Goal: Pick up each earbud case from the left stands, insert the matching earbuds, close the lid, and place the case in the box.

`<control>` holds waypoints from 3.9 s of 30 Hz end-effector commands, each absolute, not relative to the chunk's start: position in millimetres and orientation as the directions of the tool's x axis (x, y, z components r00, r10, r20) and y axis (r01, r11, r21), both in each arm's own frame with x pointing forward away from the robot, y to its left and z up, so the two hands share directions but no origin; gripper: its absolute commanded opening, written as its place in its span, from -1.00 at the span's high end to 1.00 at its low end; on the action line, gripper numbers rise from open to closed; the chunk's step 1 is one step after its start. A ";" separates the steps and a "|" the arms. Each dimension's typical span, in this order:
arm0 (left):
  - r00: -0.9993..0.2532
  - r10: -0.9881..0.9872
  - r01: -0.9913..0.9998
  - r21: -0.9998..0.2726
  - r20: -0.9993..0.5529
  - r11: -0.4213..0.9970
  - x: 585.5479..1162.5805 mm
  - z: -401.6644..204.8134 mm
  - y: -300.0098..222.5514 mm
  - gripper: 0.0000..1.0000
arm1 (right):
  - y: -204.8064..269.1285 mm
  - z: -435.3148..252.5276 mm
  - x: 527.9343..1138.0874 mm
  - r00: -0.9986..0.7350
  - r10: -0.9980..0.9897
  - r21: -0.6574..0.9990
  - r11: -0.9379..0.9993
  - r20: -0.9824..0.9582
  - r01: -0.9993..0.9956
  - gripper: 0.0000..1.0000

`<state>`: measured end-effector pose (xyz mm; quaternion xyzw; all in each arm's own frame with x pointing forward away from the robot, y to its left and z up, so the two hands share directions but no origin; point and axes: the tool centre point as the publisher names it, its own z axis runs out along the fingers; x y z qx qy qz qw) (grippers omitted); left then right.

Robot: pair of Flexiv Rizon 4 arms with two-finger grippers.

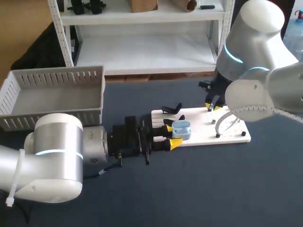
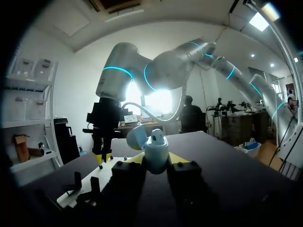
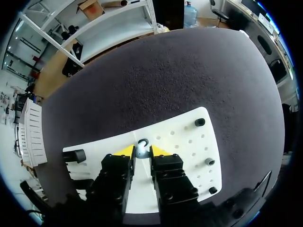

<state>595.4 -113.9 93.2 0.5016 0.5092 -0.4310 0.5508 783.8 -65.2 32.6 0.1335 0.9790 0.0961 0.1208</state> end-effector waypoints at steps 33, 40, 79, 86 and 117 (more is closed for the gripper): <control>0.117 0.033 0.983 0.121 -0.993 0.141 592.5 91.7 -115.3 1.00 | -47.1 236.7 627.1 -0.990 -0.057 0.154 0.985 -0.130 -0.077 1.00; 0.117 0.033 0.983 0.121 -0.993 0.141 592.5 91.7 -115.3 1.00 | -25.1 237.9 609.2 -0.988 -0.097 0.204 0.971 -0.124 -0.121 1.00; 0.117 0.033 0.983 0.121 -0.993 0.141 592.5 91.7 -115.3 1.00 | 55.3 205.6 549.7 -0.944 -0.298 0.242 0.914 -0.144 -0.326 1.00; 0.117 0.033 0.983 0.121 -0.993 0.141 592.5 91.7 -115.3 1.00 | 58.2 193.1 552.4 -0.940 -0.294 0.226 0.917 -0.174 -0.328 1.00; 0.117 0.033 0.983 0.121 -0.993 0.141 592.5 91.7 -115.3 1.00 | 62.0 168.4 570.6 -0.936 -0.295 0.205 0.920 -0.194 -0.333 1.00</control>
